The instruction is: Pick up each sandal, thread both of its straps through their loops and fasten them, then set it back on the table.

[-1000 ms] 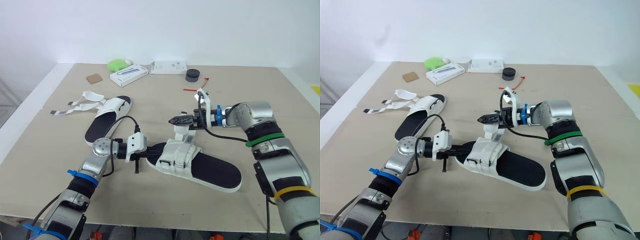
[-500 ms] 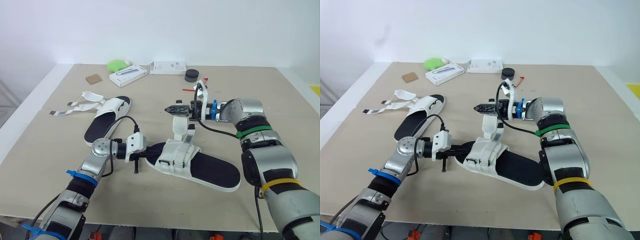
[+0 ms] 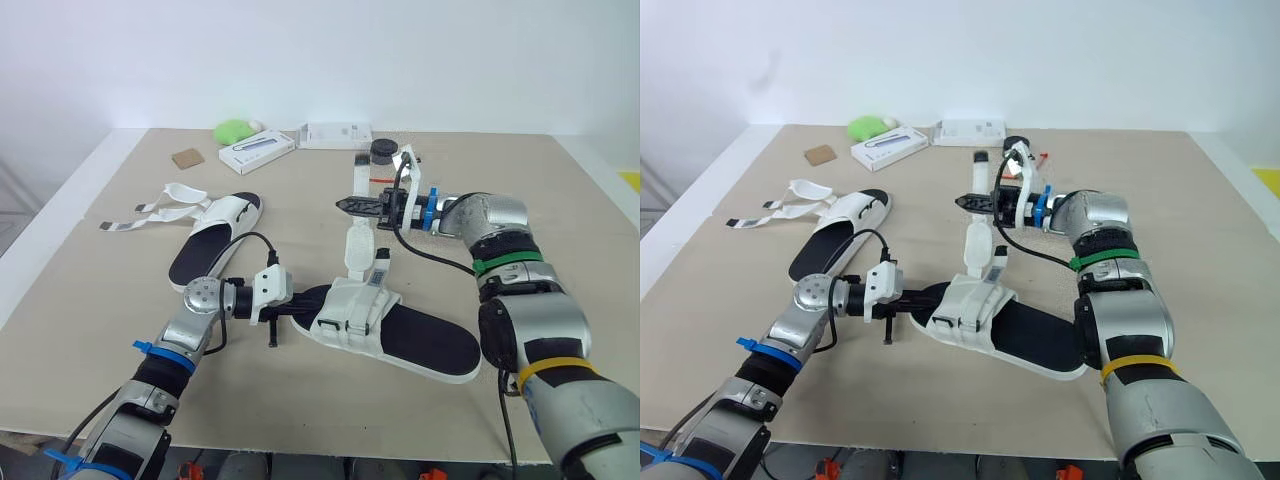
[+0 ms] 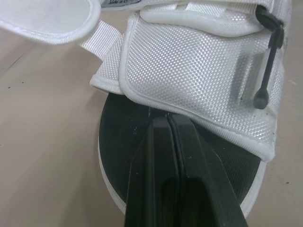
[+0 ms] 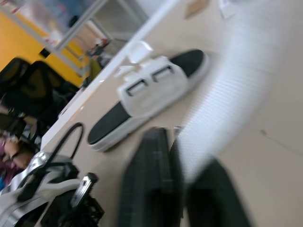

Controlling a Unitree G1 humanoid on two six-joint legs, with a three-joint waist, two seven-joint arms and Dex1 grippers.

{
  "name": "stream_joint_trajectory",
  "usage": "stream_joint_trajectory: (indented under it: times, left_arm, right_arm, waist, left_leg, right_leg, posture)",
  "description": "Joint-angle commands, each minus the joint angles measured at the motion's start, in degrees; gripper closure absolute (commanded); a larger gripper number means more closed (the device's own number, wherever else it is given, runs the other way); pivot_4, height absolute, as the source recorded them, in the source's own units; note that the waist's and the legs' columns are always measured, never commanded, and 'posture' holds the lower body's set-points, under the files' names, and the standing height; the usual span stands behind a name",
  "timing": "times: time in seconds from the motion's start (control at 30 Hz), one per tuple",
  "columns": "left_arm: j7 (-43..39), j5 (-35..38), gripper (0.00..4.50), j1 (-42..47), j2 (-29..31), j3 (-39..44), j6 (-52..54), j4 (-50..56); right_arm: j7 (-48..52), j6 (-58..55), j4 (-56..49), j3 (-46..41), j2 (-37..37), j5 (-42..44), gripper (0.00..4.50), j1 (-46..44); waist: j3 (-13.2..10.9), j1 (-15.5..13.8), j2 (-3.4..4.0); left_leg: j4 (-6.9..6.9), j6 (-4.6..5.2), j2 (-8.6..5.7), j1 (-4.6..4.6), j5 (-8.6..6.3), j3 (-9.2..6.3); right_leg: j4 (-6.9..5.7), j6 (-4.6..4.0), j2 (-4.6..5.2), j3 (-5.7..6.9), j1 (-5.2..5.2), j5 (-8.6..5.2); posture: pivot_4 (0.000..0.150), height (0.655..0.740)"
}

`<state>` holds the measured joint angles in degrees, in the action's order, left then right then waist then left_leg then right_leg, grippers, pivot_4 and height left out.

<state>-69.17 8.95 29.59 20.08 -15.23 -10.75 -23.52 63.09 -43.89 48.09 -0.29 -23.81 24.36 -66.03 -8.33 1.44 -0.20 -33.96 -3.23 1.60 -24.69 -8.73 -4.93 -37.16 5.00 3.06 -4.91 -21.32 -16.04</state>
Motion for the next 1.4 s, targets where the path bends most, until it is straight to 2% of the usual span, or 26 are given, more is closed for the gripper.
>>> stream_joint_trajectory:
  times: [0.03, 0.13, 0.23, 0.33, 0.4, 0.53, 0.57, 0.63, 0.73, 0.8, 0.87, 0.93, 1.0, 1.1, 1.17, 1.2, 1.27, 1.33, 1.4]
  left_arm:
    - [-0.1, -3.9, 4.50, -2.6, 0.5, -3.6, 2.8, -3.3]
    - [-0.2, -3.9, 4.50, -2.5, 0.4, -3.6, 2.8, -3.5]
    - [-0.4, -3.9, 4.50, -2.3, 0.3, -3.6, 2.8, -3.9]
    - [-0.8, -4.1, 4.50, -1.8, 0.2, -3.9, 2.5, -4.7]
    - [-1.0, -4.1, 4.50, -1.4, -0.1, -4.0, 2.2, -5.4]
    - [-1.2, -4.3, 4.50, -0.5, -0.7, -4.2, 1.7, -6.8]
    - [-1.2, -4.3, 4.50, -0.2, -1.0, -4.3, 1.5, -7.2]
    - [-1.3, -4.4, 4.50, 0.2, -1.4, -4.4, 1.3, -7.8]
    - [-1.5, -4.5, 4.50, 0.7, -1.8, -4.4, 0.8, -8.6]
    - [-1.7, -4.6, 4.50, 0.9, -2.0, -4.4, 0.5, -9.2]
    - [-1.8, -4.7, 4.50, 1.2, -2.1, -4.4, 0.3, -9.7]
    - [-1.9, -4.7, 4.50, 1.4, -2.2, -4.4, 0.1, -10.1]
    - [-2.0, -4.8, 4.50, 1.6, -2.4, -4.4, -0.1, -10.4]
    - [-2.2, -4.8, 4.50, 1.8, -2.4, -4.3, -0.5, -10.9]
    - [-2.3, -4.8, 4.50, 1.7, -2.4, -4.3, -0.7, -11.1]
    - [-2.4, -4.8, 4.50, 1.7, -2.4, -4.3, -0.7, -11.1]
    - [-2.6, -4.9, 4.50, 1.8, -2.4, -4.3, -0.8, -11.4]
    - [-2.8, -4.9, 4.50, 1.9, -2.4, -4.4, -0.9, -11.6]
    - [-2.9, -4.9, 4.50, 2.1, -2.5, -4.4, -0.9, -11.7]
  right_arm:
    - [3.4, 2.8, -17.7, 2.4, -2.5, -0.4, 4.46, 6.1]
    - [4.6, 5.4, -34.2, 5.3, -5.5, -1.1, 4.46, 13.7]
    - [4.2, 14.4, -48.8, 8.8, -9.3, -5.9, 4.46, 20.9]
    - [1.1, 36.1, -60.6, 13.6, -12.0, -17.6, 4.46, 28.5]
    - [-0.5, 48.6, -62.4, 15.7, -13.5, -23.6, 4.46, 31.1]
    - [-7.9, 66.4, -54.8, 16.7, -13.6, -33.2, 4.46, 30.7]
    - [-9.4, 70.0, -53.2, 16.9, -13.9, -35.2, 3.93, 30.9]
    - [-11.1, 75.3, -50.9, 17.2, -14.8, -37.8, 3.59, 31.3]
    - [-12.3, 78.7, -49.5, 16.6, -16.4, -39.1, 2.48, 31.6]
    - [-12.9, 79.9, -49.1, 15.7, -17.6, -39.4, 1.46, 30.9]
    - [-12.6, 80.5, -48.7, 15.0, -19.3, -38.9, 0.67, 30.3]
    - [-11.5, 78.8, -48.7, 13.6, -21.2, -36.2, 0.67, 29.6]
    - [-9.1, 71.6, -50.7, 11.3, -22.9, -30.6, 0.67, 29.3]
    - [-2.2, 41.0, -62.9, 6.1, -28.8, -11.1, 0.67, 32.2]
    - [-0.8, 25.7, -69.5, 3.4, -32.2, -0.7, 0.67, 33.5]
    - [-2.8, 15.4, -72.0, 1.0, -33.1, 8.7, 0.67, 32.3]
    - [-10.8, -5.6, -72.5, -3.4, -35.2, 35.6, 0.67, 28.2]
    - [-20.1, -15.2, -71.4, -4.0, -37.4, 57.2, 0.67, 26.7]
    - [-27.1, -18.1, -70.7, -3.2, -39.4, 70.3, 0.67, 27.0]
  waist:
    - [0.0, -0.1, 0.00]
    - [0.0, -0.1, 0.01]
    - [0.0, -0.1, 0.04]
    - [0.0, 0.0, 0.00]
    - [0.0, -0.1, -0.05]
    - [0.0, -0.1, -0.21]
    - [0.0, -0.1, -0.26]
    - [0.0, -0.2, -0.32]
    - [0.0, -0.4, -0.33]
    - [0.0, -0.4, -0.33]
    - [0.0, -0.4, -0.33]
    - [0.0, -0.4, -0.33]
    - [0.0, -0.4, -0.34]
    - [0.0, -0.8, -0.32]
    - [0.0, -0.9, -0.34]
    - [0.0, -0.9, -0.34]
    - [-0.1, -0.8, -0.28]
    - [-0.1, -0.8, -0.34]
    - [-0.1, -0.9, -0.58]
  left_leg:
    - [0.00, -0.01, 0.00, -0.02, 0.00, -0.03]
    - [0.01, -0.05, -0.03, -0.04, 0.00, -0.07]
    - [0.00, -0.09, -0.04, -0.04, 0.00, -0.06]
    - [-0.01, -0.13, -0.02, 0.04, 0.02, -0.03]
    - [-0.01, -0.16, -0.02, 0.07, 0.02, -0.03]
    - [-0.02, -0.47, -0.03, 0.23, 0.17, 0.08]
    - [-0.02, -0.59, -0.03, 0.29, 0.24, 0.08]
    - [-0.02, -0.65, -0.03, 0.29, 0.27, 0.08]
    - [-0.01, -0.66, -0.05, 0.30, 0.29, 0.07]
    - [-0.01, -0.66, -0.06, 0.30, 0.29, 0.07]
    - [-0.01, -0.65, -0.06, 0.30, 0.29, 0.06]
    - [-0.02, -0.66, -0.07, 0.31, 0.31, 0.06]
    - [-0.02, -0.69, -0.10, 0.31, 0.34, 0.07]
    - [-0.03, -0.69, -0.13, 0.28, 0.38, 0.07]
    - [-0.02, -0.68, -0.13, 0.23, 0.38, 0.03]
    - [0.00, -0.68, -0.12, 0.23, 0.37, 0.02]
    - [0.02, -0.67, -0.09, 0.25, 0.35, 0.03]
    - [0.01, -0.63, -0.06, 0.25, 0.38, 0.06]
    - [0.01, -0.61, 0.01, 0.23, 0.39, 0.05]
  right_leg:
    - [0.00, 0.20, 0.00, 0.02, 0.01, -0.12]
    - [0.01, 0.29, -0.01, -0.01, 0.03, -0.20]
    - [0.00, 0.32, -0.01, -0.03, 0.01, -0.21]
    - [0.01, 0.34, -0.01, -0.03, 0.04, -0.21]
    - [0.02, 0.34, -0.01, -0.01, 0.01, -0.22]
    - [0.06, 0.20, 0.06, -0.06, 0.02, -0.29]
    - [0.07, 0.18, 0.08, -0.06, 0.05, -0.25]
    - [0.07, 0.17, 0.09, -0.05, 0.06, -0.22]
    - [0.08, 0.16, 0.10, -0.06, 0.10, -0.20]
    - [0.08, 0.16, 0.11, -0.07, 0.13, -0.20]
    - [0.07, 0.15, 0.11, -0.07, 0.15, -0.19]
    - [0.08, 0.15, 0.12, -0.07, 0.18, -0.19]
    - [0.08, 0.17, 0.18, -0.07, 0.18, -0.18]
    - [0.07, 0.16, 0.23, -0.07, 0.40, -0.16]
    - [0.08, 0.11, 0.24, -0.05, 0.44, -0.18]
    - [0.08, 0.08, 0.24, -0.04, 0.45, -0.19]
    - [0.08, 0.05, 0.24, -0.02, 0.45, -0.21]
    - [0.08, -0.01, 0.30, 0.04, 0.45, -0.16]
    - [0.10, -0.04, 0.31, 0.13, 0.45, -0.20]
  posture:
    - [0.150, 0.7400]
    - [0.150, 0.7400]
    - [0.150, 0.7400]
    - [0.150, 0.7400]
    - [0.150, 0.7400]
    - [0.150, 0.7400]
    - [0.150, 0.7400]
    - [0.150, 0.7400]
    - [0.150, 0.7400]
    - [0.150, 0.7400]
    - [0.150, 0.7400]
    - [0.150, 0.7400]
    - [0.150, 0.7400]
    - [0.150, 0.7400]
    - [0.150, 0.7400]
    - [0.150, 0.7400]
    - [0.150, 0.7400]
    - [0.150, 0.7400]
    - [0.150, 0.7400]
